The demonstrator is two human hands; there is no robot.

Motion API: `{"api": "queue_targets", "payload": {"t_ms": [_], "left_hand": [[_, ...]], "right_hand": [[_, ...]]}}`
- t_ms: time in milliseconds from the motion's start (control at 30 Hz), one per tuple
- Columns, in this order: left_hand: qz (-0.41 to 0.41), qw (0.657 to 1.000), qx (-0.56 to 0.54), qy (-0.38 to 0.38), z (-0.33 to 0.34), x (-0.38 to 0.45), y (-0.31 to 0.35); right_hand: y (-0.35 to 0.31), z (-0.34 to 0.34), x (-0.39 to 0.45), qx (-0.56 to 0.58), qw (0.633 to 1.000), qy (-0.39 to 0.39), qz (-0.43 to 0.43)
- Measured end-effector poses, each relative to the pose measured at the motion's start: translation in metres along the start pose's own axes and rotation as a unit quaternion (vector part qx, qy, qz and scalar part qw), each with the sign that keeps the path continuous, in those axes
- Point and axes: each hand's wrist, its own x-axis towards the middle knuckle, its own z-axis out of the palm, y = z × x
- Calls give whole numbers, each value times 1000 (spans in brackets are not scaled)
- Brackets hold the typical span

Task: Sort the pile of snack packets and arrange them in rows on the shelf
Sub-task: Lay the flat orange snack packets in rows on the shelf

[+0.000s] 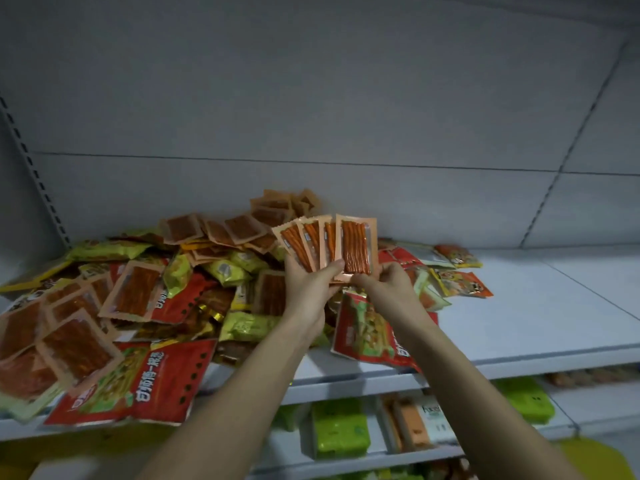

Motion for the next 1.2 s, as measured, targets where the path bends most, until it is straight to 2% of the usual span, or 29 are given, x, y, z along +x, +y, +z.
{"api": "queue_targets", "payload": {"t_ms": [267,500,667,967,1200], "left_hand": [[-9,999,23,-47,115,-59,-69],[-59,992,31,-110,245,-112,-137],[-85,985,47,-143,337,-138,-183],[-104,962,77,-241,482,-142,-267],[-112,958,45,-260,607,-111,-348]], "right_hand": [[35,-149,-14,27,999,1,-29],[70,-317,-41,48,998,41,-3],[88,-420,-49,59,993,97,10],[129,-583,-25,57,986,155,35],[168,-707,44,46,979,183,71]]}}
